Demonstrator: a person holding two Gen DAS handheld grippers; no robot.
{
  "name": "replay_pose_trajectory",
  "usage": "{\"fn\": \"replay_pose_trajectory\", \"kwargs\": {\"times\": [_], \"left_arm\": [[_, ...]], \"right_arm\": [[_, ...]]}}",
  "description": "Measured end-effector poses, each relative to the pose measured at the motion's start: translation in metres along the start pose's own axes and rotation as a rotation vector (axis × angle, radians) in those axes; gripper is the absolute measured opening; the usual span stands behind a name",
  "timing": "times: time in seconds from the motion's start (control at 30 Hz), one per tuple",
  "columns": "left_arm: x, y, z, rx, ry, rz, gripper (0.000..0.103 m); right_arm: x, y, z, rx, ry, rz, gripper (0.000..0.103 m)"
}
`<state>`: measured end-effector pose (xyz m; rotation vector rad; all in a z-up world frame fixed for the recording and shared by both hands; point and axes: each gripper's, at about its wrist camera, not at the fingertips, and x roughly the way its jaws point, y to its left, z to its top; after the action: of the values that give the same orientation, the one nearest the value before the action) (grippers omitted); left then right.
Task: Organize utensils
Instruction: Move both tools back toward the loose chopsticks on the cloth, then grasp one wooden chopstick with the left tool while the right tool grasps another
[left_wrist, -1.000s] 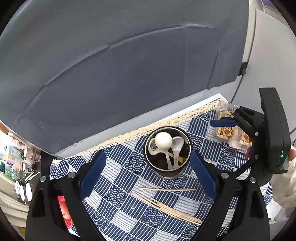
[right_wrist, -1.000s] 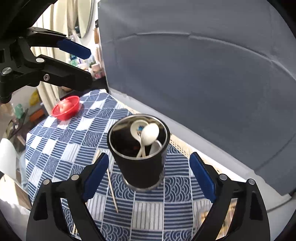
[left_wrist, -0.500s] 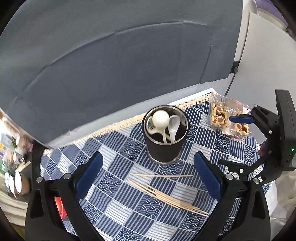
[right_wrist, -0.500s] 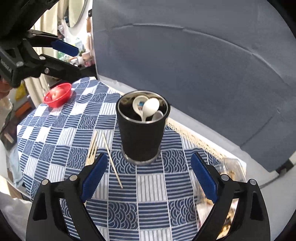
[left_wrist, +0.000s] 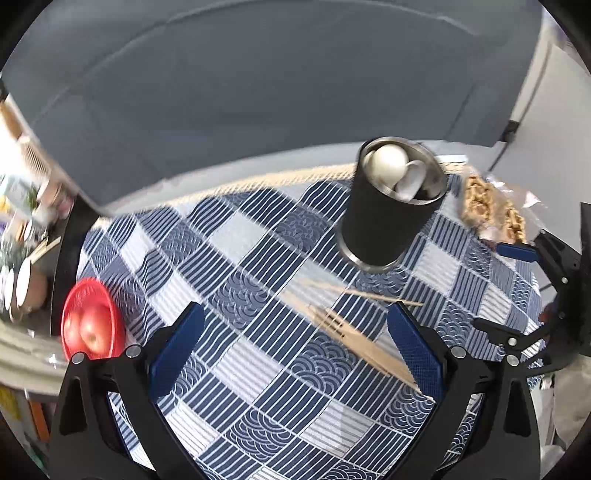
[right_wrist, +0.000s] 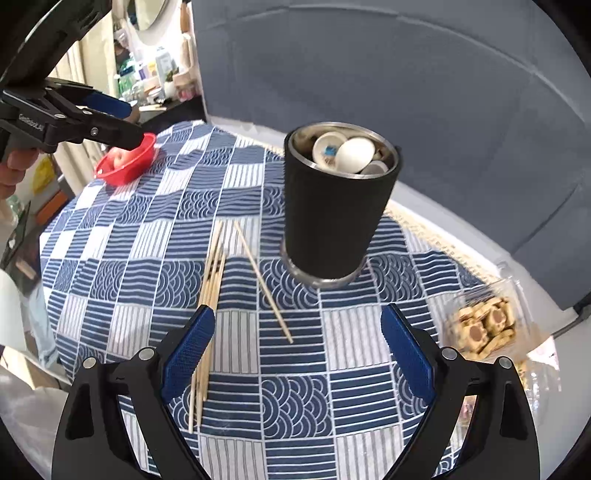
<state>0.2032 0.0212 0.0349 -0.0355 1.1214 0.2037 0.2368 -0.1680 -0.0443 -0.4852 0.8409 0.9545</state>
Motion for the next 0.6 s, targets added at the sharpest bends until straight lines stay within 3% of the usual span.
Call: {"fn": "replay_pose_trajectory", "kwargs": {"times": [0.37,0.53,0.6], "left_arm": [[0.051,0.008,-0.036,-0.158,0.101,0.07,0.097],[0.081,0.006,-0.05,-0.211,0.15,0.065,0.097],[0.089,0.005,-0.052,-0.226,0.141,0.087,0.097]], "right_arm": [[0.042,-0.007,-0.01,-0.095,0.059,0.057,0.087],[0.067,-0.009,-0.014,-0.127,0.091,0.056,0.087],[0.075,-0.01,-0.016,-0.126,0.106,0.069,0.087]]}}
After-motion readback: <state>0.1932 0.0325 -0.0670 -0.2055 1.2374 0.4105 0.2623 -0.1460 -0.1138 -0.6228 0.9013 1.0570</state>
